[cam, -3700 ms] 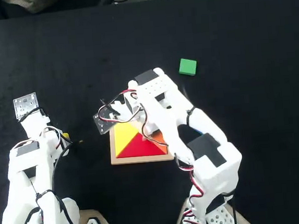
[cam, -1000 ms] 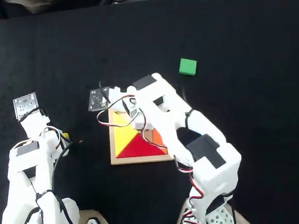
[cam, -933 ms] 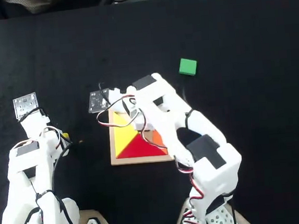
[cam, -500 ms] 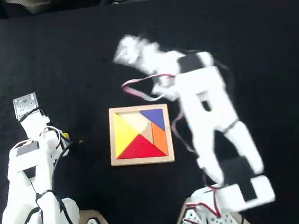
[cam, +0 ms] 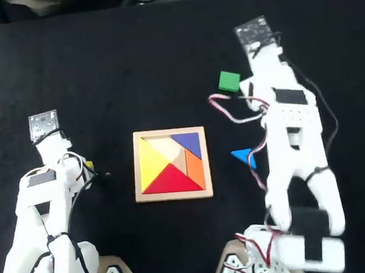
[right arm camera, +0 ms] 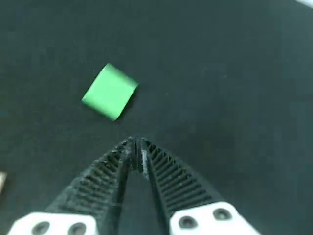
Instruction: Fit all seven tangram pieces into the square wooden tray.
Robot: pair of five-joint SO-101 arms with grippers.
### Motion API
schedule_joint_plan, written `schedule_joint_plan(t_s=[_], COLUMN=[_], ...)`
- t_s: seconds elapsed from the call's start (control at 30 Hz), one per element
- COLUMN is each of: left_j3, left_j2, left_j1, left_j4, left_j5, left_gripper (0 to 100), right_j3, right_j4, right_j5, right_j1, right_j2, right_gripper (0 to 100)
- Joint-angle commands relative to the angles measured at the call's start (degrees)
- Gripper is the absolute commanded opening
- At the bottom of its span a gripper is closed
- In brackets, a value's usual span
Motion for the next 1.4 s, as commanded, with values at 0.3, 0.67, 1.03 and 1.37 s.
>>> schedule_joint_plan(t_s=[0.3, 0.67, 1.03, 1.37], left_j3=[-0.13, -0.13, -0.13, -0.13], left_j2=[-0.44, -0.44, -0.44, -0.35], left_j1=[0.92, 1.01, 1.27, 1.19], left_j4=[-0.62, -0.70, -0.79, -0.53], left_j5=[0.09, 0.09, 0.09, 0.09], left_gripper=[21, 21, 21, 21], right_j3=[-76.44, -124.79, -124.62, -124.44], right_j4=[24.53, 30.15, 57.85, 65.67], right_j5=[-4.66, 0.79, 11.16, 7.12], right_j1=[-2.20, -5.45, -11.08, -10.73], right_j2=[54.99, 93.93, 88.40, 73.71], right_gripper=[1.1, 1.1, 1.1, 1.1])
